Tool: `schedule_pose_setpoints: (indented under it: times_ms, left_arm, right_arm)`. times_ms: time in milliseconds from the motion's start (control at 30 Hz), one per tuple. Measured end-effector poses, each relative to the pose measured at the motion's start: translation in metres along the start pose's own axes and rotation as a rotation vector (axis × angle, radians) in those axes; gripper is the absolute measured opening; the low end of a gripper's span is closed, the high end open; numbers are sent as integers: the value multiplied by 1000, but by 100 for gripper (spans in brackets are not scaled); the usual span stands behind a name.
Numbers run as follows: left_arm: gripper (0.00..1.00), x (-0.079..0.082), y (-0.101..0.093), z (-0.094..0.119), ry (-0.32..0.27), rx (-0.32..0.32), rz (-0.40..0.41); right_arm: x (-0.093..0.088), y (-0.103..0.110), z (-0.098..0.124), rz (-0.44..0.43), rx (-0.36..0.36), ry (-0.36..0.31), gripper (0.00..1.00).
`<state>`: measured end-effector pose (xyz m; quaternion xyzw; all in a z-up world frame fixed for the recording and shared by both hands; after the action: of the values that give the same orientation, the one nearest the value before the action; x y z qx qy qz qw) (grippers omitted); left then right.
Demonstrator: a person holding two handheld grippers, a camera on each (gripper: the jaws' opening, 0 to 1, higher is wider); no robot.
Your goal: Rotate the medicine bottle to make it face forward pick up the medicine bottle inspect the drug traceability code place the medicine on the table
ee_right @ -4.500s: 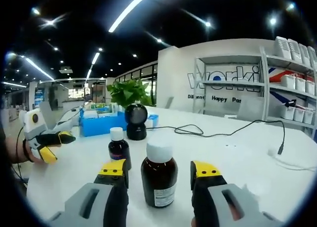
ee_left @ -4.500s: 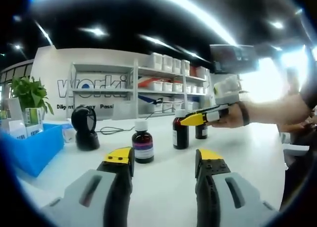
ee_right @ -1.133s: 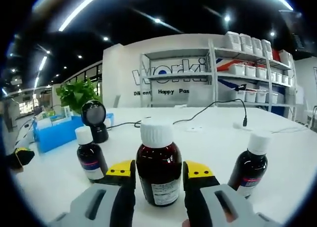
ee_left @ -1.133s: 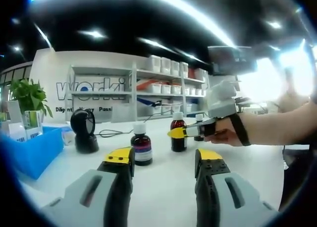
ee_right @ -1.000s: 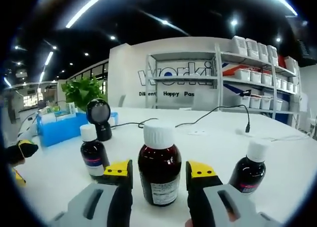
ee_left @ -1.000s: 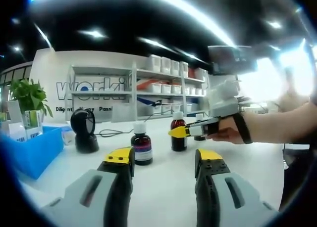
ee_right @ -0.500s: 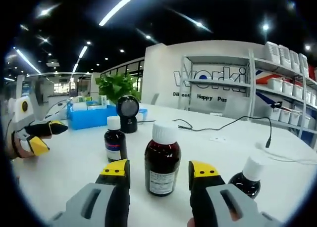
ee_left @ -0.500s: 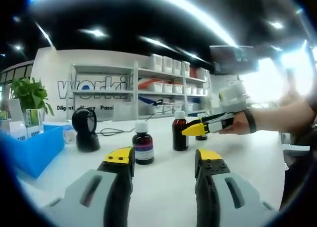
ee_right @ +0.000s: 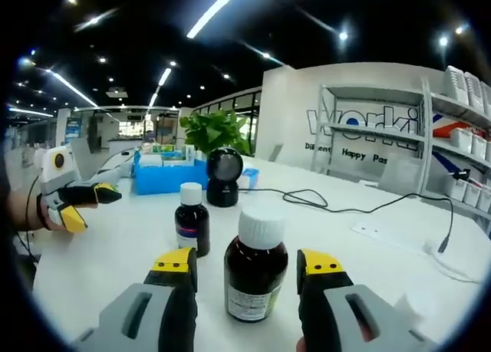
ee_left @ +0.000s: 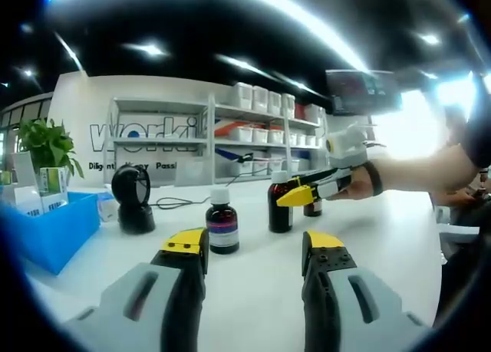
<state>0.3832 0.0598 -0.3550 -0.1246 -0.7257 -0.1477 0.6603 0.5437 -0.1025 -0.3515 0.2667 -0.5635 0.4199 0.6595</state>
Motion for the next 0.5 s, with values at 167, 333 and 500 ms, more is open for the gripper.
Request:
schedule_pose_setpoints:
  times_ms: [167,333,500]
  left_arm:
    - [40,0,0,0,-2,-4,1]
    - [40,0,0,0,-3,-5,2]
    - [40,0,0,0,0,-8,-1]
  right_arm:
    - [-4,-3,-1,-12,8,4,36]
    - [-4,-6,-3,-62,15,-8,29]
    - [-4,-9,-4,-68,18,-10,29]
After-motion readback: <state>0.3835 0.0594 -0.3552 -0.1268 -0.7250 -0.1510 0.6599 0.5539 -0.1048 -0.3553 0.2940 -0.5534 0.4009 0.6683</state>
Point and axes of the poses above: the point that each gripper's makers call its tool centre point, and the gripper's own axes: z roughly backward along the fingers, y roughly to its left, x roughly out of its top, the point moved 4 cm from there along z, roughly backward along the fingers, and after that the axes turned 1 degree about x, right-handed, at the moved point
